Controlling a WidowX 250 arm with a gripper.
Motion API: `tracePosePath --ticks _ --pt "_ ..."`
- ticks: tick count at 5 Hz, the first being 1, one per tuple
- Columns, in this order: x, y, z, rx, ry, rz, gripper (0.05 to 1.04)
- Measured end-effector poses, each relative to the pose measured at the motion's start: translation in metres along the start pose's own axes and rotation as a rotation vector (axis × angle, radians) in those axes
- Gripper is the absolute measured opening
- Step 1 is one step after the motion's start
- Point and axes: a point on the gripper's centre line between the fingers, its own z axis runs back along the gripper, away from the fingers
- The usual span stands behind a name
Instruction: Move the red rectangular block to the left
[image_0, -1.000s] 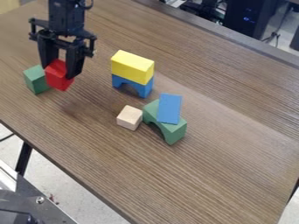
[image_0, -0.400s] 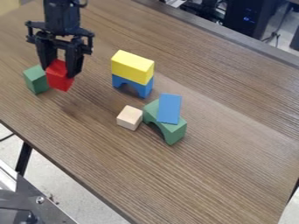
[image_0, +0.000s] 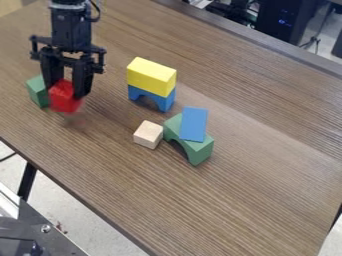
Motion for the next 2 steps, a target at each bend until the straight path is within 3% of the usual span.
tracePosePath --ticks 1,2 --pt "-0.0002 -0.0021 0.0005 0.030 0.010 -0.016 0.938" --pt "0.0009 -0.0073 0.0003 0.021 0.010 -0.030 1.001"
